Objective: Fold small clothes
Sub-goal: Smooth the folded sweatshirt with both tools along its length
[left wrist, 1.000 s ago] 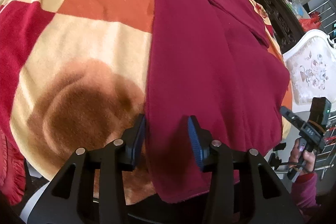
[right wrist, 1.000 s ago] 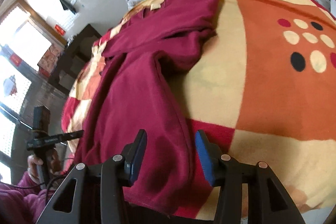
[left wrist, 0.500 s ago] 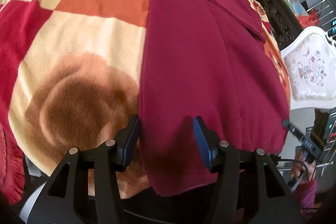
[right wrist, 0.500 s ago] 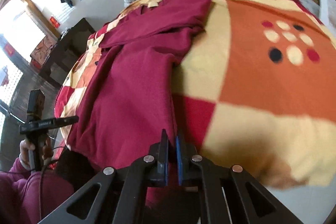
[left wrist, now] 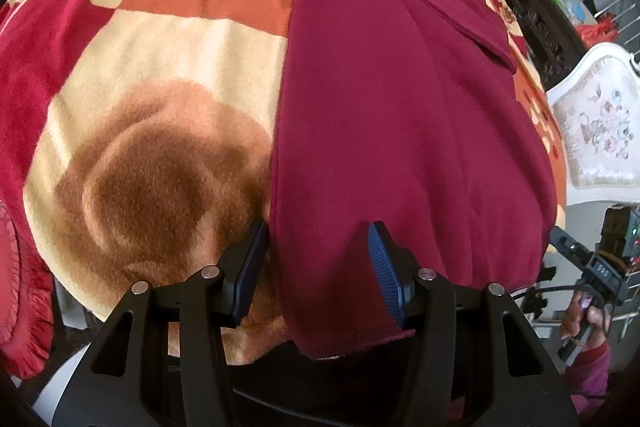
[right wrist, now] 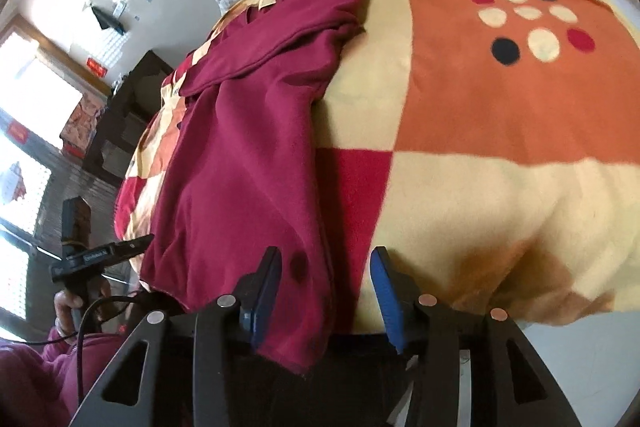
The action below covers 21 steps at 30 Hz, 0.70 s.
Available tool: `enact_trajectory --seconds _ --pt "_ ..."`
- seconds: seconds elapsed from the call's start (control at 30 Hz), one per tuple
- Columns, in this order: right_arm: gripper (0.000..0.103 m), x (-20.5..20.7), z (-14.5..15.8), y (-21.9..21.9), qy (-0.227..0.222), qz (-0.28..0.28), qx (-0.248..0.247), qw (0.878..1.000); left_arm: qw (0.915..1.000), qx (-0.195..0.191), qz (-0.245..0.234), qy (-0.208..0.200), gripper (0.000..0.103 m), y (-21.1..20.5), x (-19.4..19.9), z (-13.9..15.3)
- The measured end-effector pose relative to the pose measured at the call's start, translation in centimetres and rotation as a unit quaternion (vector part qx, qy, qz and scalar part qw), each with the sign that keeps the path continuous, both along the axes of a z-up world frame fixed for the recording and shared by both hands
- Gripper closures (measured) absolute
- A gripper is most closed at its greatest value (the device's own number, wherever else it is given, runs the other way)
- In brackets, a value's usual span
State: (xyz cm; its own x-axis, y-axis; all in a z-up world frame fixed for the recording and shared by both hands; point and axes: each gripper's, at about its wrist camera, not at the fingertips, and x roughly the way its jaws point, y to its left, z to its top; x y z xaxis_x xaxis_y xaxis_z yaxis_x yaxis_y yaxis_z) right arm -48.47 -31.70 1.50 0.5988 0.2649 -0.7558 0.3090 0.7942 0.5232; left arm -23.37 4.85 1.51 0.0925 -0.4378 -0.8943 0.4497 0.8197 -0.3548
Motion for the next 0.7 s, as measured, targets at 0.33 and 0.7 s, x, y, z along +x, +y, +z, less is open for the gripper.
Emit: enact_trajectory --seconds 0.33,0.7 --pt "0.059 -0.2 -0.9 0.2 0.011 -0.001 0.021 1.000 0.9998 0.016 -0.006 -0.004 0.051 -0.5 -0.4 -0.1" --pt "0.058 -0.1 -1.8 0.6 0.019 0.006 0.037 0.999 0.9998 0.007 0.000 0.018 0.051 0.3 -0.8 -0.5"
